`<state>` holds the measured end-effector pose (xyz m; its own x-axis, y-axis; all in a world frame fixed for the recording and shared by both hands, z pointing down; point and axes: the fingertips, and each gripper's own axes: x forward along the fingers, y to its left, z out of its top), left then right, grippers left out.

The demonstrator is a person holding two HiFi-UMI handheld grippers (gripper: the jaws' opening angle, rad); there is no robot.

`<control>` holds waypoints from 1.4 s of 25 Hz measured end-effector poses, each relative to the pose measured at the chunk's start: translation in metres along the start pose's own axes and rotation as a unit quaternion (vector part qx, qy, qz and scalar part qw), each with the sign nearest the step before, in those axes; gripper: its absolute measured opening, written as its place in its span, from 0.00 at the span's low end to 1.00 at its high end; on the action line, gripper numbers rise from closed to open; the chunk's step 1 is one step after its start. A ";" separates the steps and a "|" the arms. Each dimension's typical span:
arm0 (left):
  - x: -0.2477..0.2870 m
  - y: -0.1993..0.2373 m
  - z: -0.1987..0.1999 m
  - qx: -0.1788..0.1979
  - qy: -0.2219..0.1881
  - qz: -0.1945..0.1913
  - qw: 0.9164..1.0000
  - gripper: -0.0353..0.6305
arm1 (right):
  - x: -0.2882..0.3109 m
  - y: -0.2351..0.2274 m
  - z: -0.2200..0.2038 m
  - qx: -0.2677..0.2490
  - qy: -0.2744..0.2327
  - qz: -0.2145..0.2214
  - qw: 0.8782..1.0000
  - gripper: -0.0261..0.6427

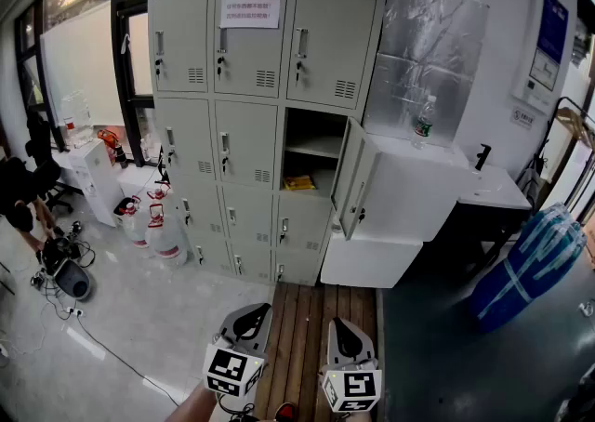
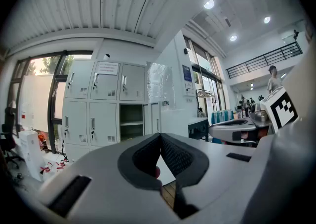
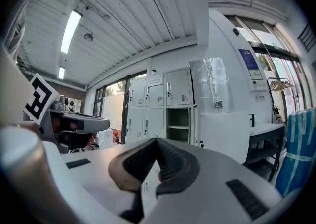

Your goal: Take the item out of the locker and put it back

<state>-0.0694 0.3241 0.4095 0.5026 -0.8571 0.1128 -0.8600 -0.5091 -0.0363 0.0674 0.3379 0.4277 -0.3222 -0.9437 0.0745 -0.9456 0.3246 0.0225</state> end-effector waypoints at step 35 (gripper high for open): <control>0.239 0.121 0.009 -0.004 0.005 0.014 1.000 0.09 | 0.240 -0.105 -0.004 0.010 0.012 0.009 1.000 0.06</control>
<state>-0.0531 0.0570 0.4230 0.4770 -0.8705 0.1210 -0.8748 -0.4836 -0.0309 0.0892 0.0773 0.4476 -0.3378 -0.9360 0.0988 -0.9406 0.3396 0.0017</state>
